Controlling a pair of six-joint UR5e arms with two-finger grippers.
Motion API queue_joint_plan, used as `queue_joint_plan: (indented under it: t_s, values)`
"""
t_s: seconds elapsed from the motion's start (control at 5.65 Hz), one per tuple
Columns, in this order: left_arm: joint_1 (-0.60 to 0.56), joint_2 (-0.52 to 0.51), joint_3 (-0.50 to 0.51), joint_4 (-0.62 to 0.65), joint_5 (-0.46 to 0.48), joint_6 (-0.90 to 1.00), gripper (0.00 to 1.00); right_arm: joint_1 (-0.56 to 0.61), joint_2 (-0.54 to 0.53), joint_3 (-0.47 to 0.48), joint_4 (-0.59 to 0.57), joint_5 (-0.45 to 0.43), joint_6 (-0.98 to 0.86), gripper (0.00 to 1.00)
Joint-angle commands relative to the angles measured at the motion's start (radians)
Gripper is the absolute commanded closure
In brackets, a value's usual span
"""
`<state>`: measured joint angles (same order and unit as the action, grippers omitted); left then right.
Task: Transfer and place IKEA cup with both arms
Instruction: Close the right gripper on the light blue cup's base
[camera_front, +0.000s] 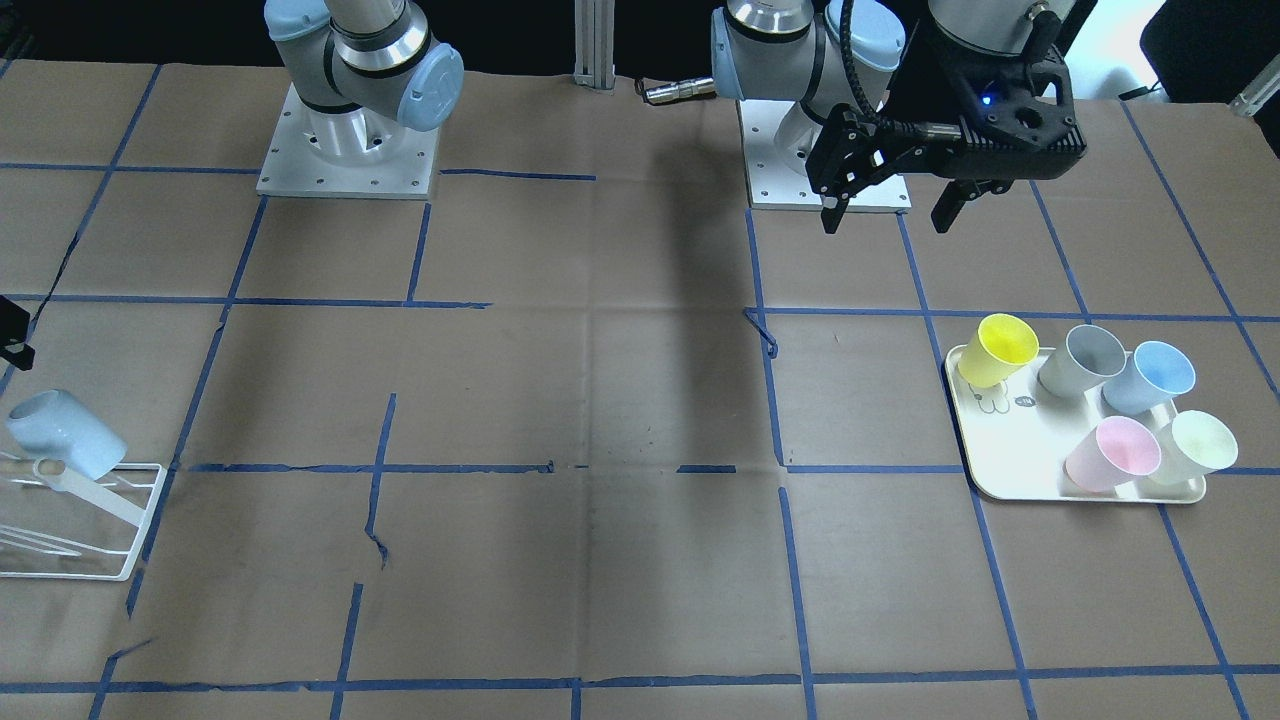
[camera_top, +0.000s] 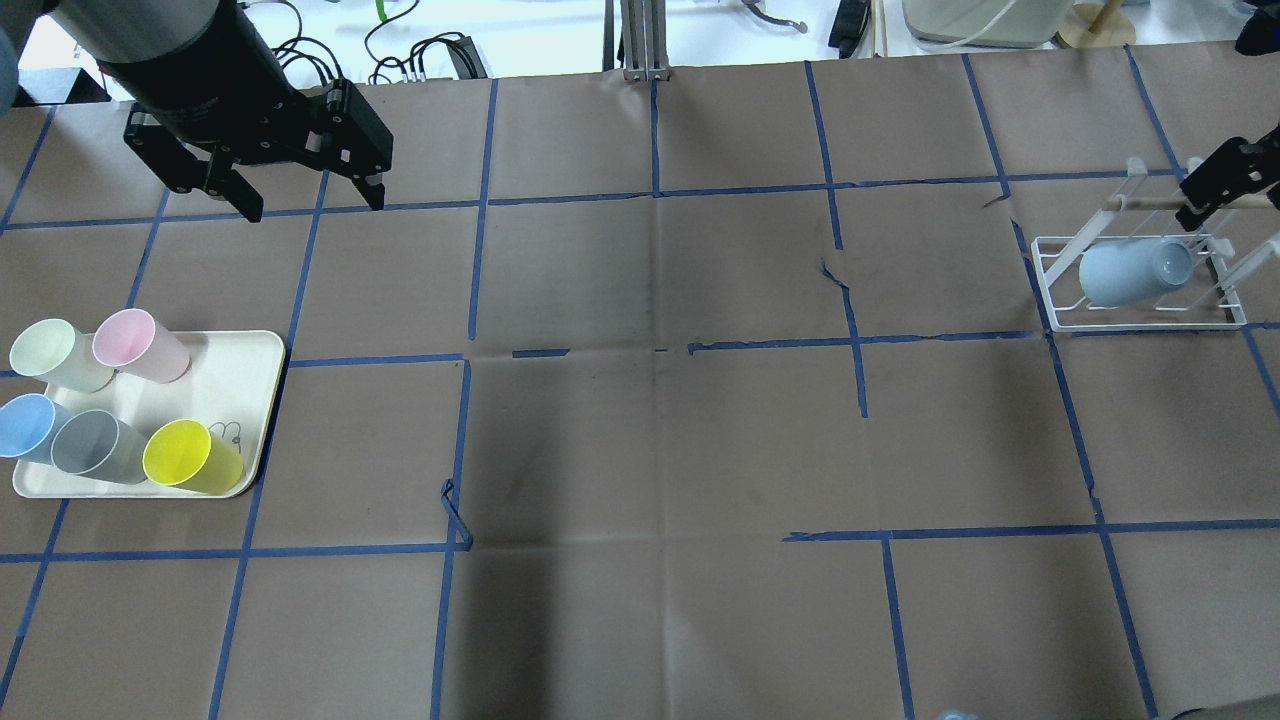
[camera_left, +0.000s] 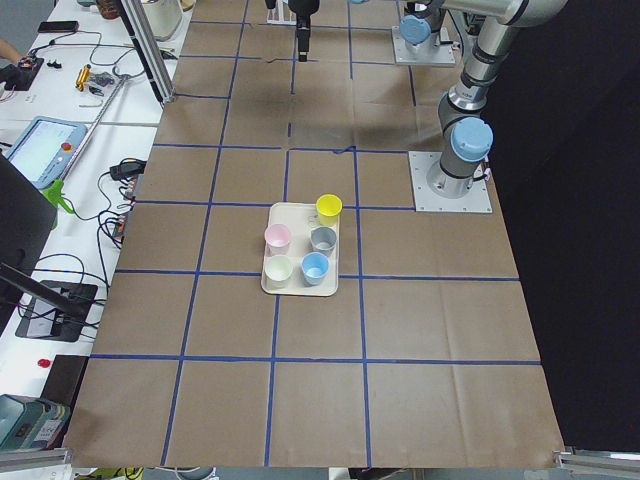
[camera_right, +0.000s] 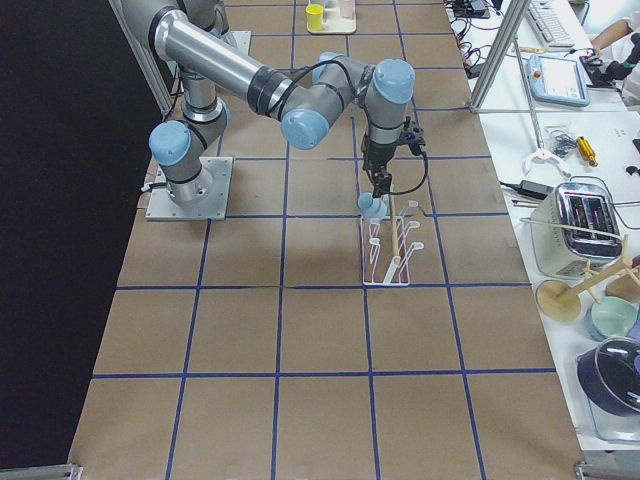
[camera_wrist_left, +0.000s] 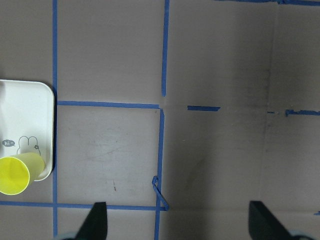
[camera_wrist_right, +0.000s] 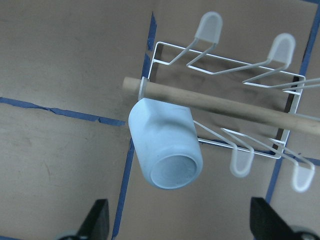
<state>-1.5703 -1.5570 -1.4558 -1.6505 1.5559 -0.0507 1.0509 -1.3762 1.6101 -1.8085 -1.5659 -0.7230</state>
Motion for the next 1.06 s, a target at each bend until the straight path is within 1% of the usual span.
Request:
queue_joint_plan:
  t_s: [0.0, 0.35, 0.71, 0.89]
  values:
    - [0.001, 0.000, 0.000, 0.000, 0.000, 0.000, 0.00, -0.002, 0.003, 0.063, -0.061, 0.036, -0.003, 0.00]
    - [0.001, 0.000, 0.000, 0.000, 0.000, 0.000, 0.00, -0.002, 0.032, 0.102, -0.133, 0.038, -0.004, 0.00]
    - [0.001, 0.000, 0.000, 0.000, 0.000, 0.000, 0.00, -0.017, 0.055, 0.111, -0.149, 0.037, -0.007, 0.00]
    - [0.001, 0.000, 0.000, 0.000, 0.000, 0.000, 0.00, -0.017, 0.057, 0.135, -0.155, 0.032, -0.007, 0.00]
